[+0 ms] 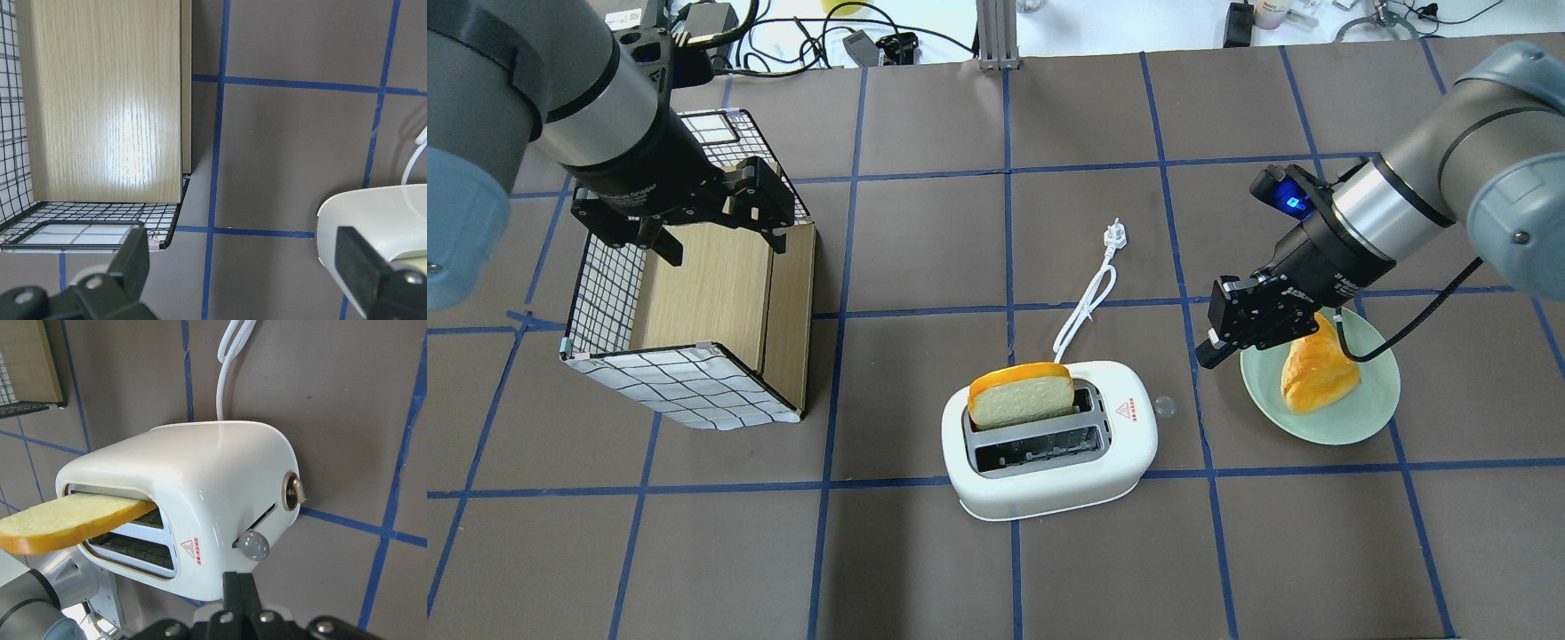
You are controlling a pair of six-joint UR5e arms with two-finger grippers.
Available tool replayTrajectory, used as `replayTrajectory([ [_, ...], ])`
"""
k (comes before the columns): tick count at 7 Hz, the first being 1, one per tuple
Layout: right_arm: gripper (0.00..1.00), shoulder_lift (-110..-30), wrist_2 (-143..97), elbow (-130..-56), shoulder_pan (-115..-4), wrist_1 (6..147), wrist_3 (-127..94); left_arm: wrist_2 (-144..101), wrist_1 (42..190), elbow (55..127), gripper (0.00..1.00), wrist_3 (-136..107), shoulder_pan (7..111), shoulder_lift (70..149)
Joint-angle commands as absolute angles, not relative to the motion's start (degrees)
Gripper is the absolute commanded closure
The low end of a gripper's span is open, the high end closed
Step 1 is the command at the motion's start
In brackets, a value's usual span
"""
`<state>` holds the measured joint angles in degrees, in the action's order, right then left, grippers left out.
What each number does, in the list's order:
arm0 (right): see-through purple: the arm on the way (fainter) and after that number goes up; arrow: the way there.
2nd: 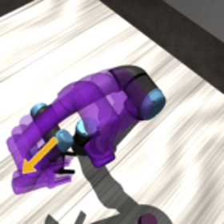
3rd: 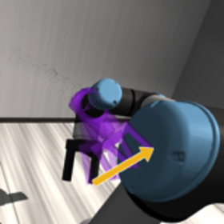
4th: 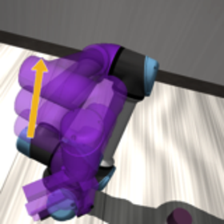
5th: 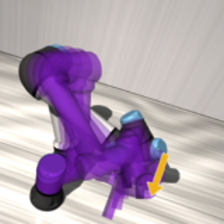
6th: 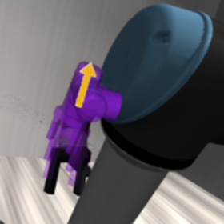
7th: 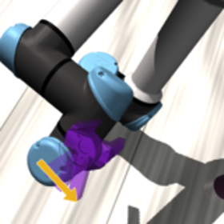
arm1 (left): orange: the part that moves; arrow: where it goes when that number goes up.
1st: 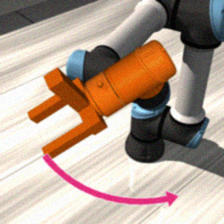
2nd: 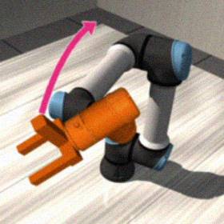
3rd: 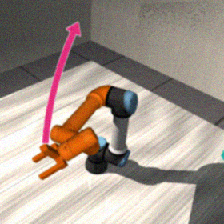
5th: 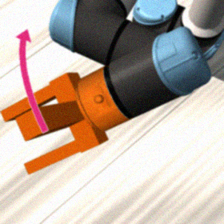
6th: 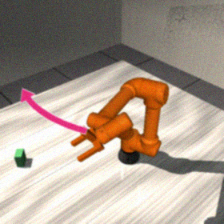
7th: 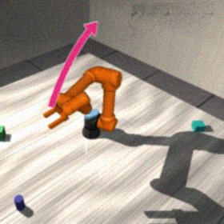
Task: Press toaster with right arm
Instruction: 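Push the toaster lever down with the right gripper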
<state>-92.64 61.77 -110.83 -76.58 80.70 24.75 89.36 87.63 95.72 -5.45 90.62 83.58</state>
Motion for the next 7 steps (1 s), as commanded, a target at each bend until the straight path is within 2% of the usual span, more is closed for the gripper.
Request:
replayTrajectory([
  [1,1.0,-92.55,58.38,-114.94,-76.64,81.47,26.72,89.3,87.63,95.8,0.0,-5.45,90.62,83.58],
  [7,1.0,-90.27,58.98,-117.59,-76.64,84.02,26.98,89.38,87.63,95.71,0.0,-5.45,90.62,83.58],
])
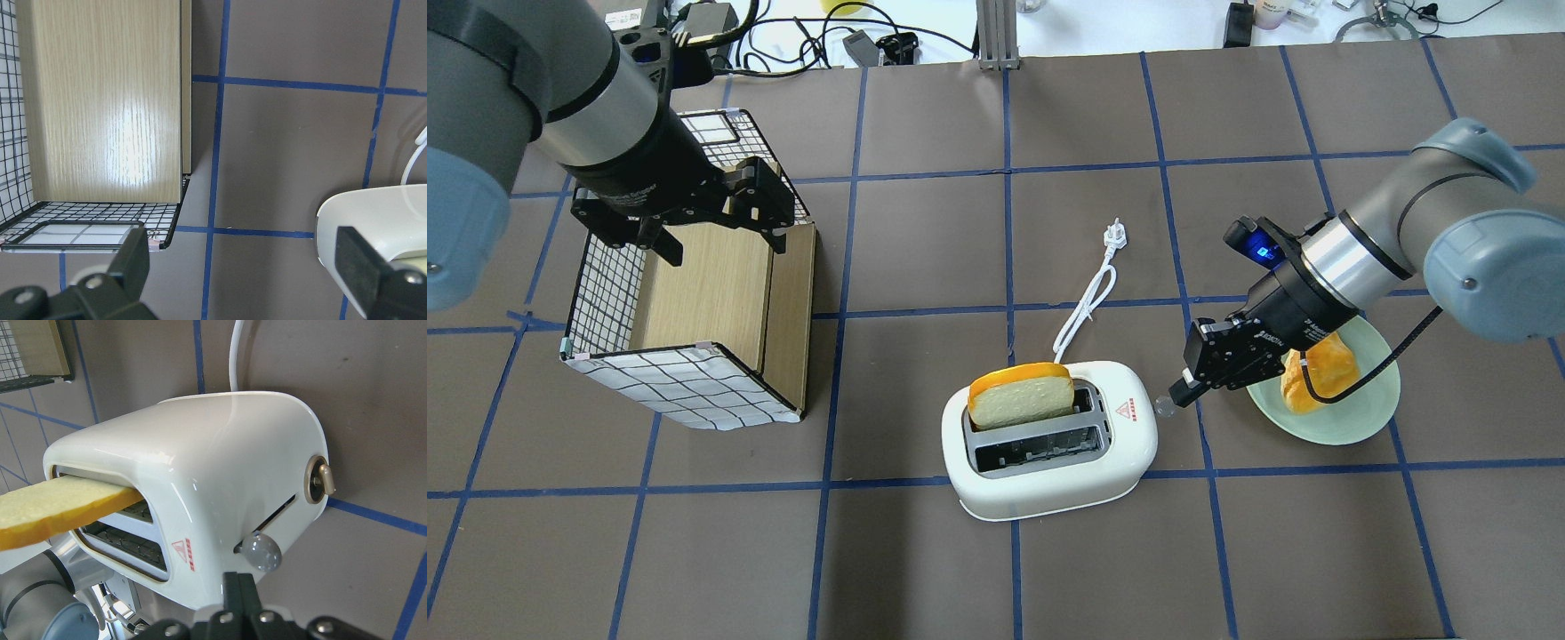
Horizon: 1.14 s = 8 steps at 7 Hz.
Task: Press toaster with right arm
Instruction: 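Push the toaster lever down with the right gripper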
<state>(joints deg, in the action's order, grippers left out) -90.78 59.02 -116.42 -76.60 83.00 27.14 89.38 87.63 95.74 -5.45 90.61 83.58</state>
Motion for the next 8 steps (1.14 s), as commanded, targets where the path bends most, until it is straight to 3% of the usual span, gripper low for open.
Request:
replayTrajectory([
  [1,1.0,-89.57,58.97,-118.21,-76.64,85.59,26.98,89.38,87.63,95.71,0.0,-5.45,90.62,83.58],
  [8,1.0,-86.23,59.33,-119.44,-76.64,89.56,26.63,89.38,87.63,95.71,0.0,-5.45,90.62,83.58],
])
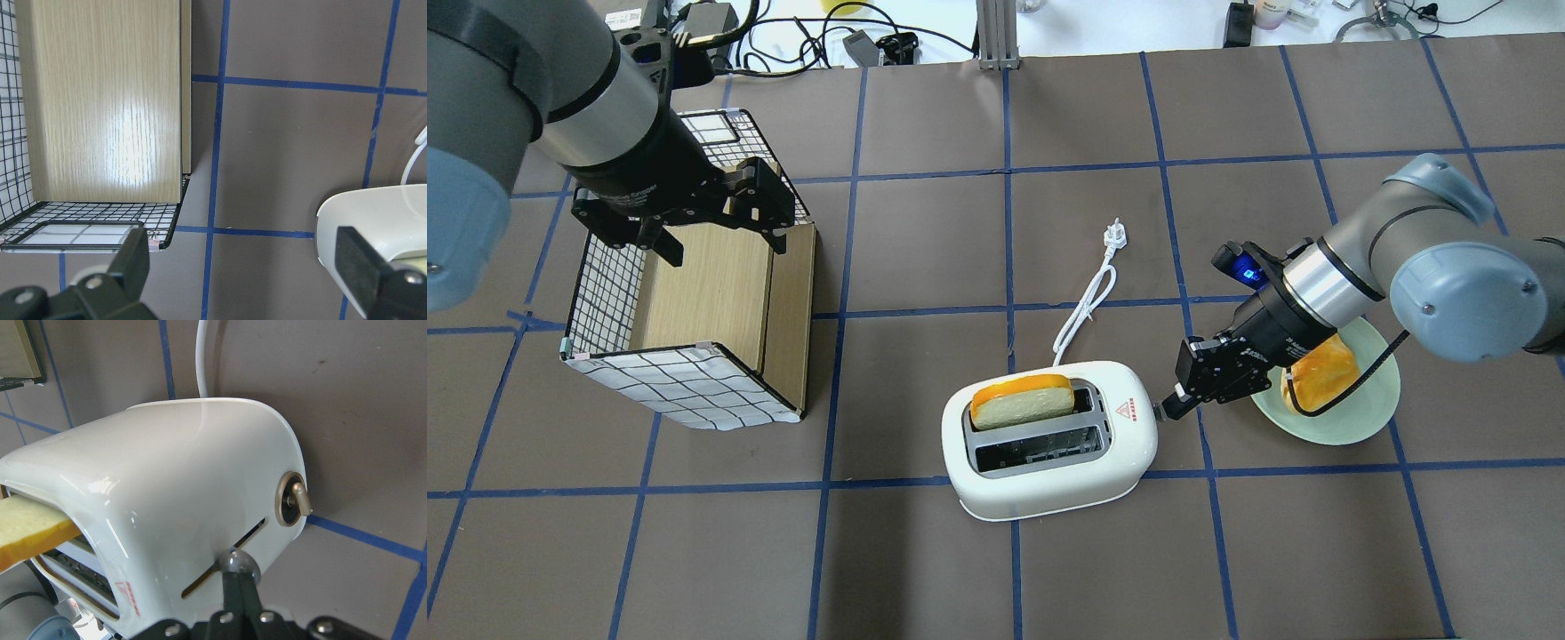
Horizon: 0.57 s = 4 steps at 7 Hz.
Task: Press toaster with right arm
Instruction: 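Push the toaster lever down with the right gripper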
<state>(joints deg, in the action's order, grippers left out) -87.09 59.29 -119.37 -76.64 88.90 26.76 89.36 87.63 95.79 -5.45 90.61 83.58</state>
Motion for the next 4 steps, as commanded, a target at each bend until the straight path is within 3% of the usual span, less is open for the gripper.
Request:
replayTrajectory([
  [1,1.0,-85.61,59.33,-120.4,-76.64,91.47,26.63,89.38,87.63,95.71,0.0,-5.45,90.62,83.58],
  [4,1.0,-85.43,59.41,-122.7,-76.64,94.92,26.28,89.3,87.63,95.8,0.0,-5.45,90.62,83.58],
])
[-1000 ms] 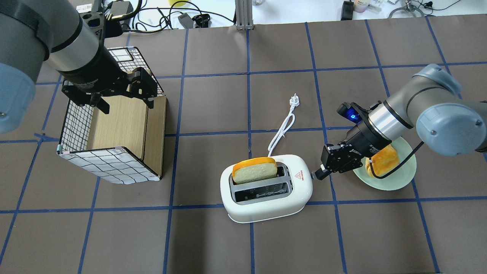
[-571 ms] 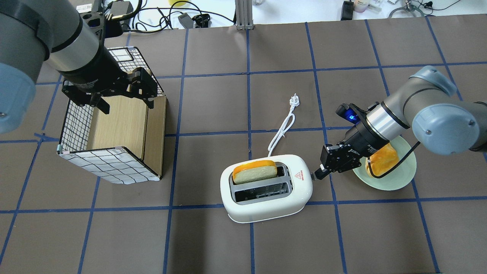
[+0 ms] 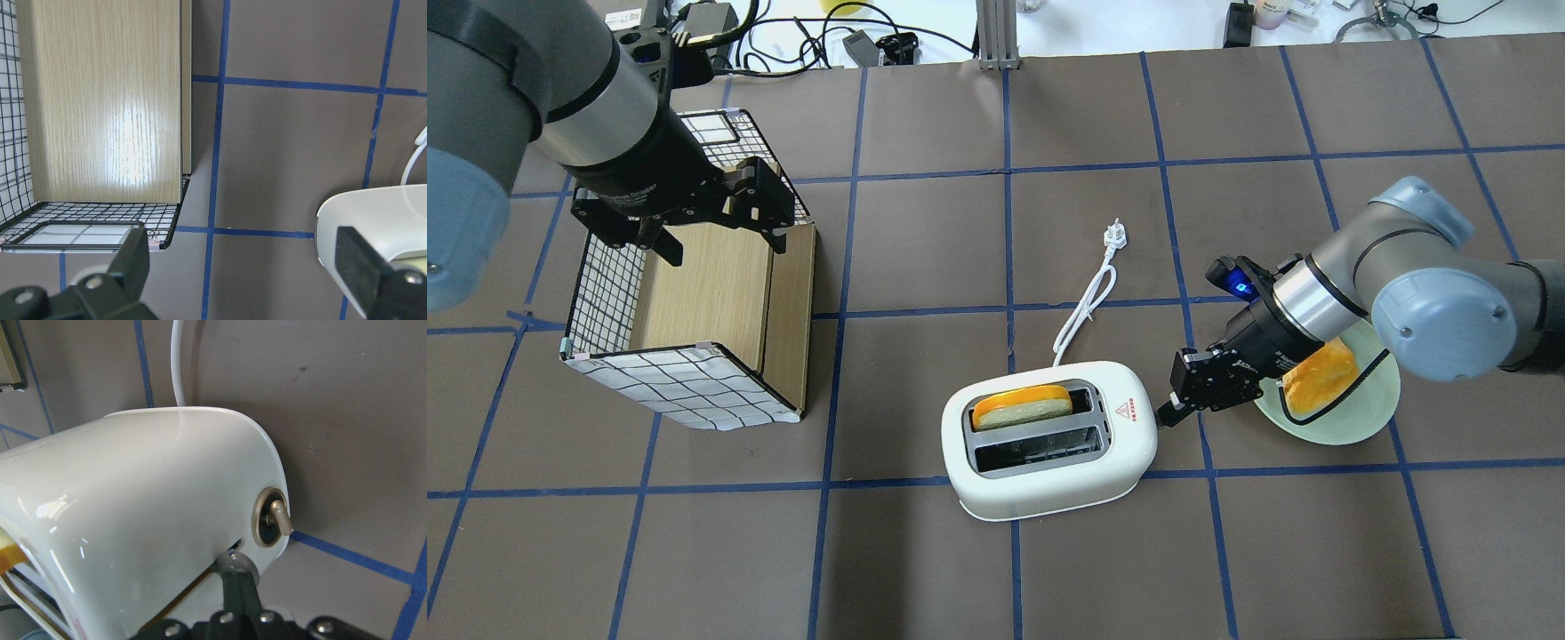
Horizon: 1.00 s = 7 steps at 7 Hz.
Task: Press toaster with right arm
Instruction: 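Lift the right gripper up off the toaster lever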
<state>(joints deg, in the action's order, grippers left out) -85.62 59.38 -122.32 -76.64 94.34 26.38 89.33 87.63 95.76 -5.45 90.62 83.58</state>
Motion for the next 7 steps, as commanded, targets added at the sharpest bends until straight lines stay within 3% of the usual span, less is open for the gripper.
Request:
replayTrajectory([
  [1,1.0,-85.52,59.59,-122.17,-76.64,94.83,24.8,89.3,87.63,95.8,0.0,-5.45,90.62,83.58],
  [4,1.0,-88.24,59.5,-116.22,-76.64,87.42,16.26,89.38,87.63,95.71,0.0,-5.45,90.62,83.58],
  [5,0.95,-88.42,59.68,-111.93,-76.64,81.01,16.17,89.38,87.63,95.71,0.0,-5.45,90.62,83.58],
  [6,0.39,-88.42,59.85,-108.23,-76.73,76.6,14.0,89.38,87.63,95.8,0.0,-5.45,90.62,83.58],
  [7,0.0,-88.42,62.72,-105.58,-76.82,76.9,10.93,89.38,87.63,95.71,0.0,-5.45,90.62,83.58],
])
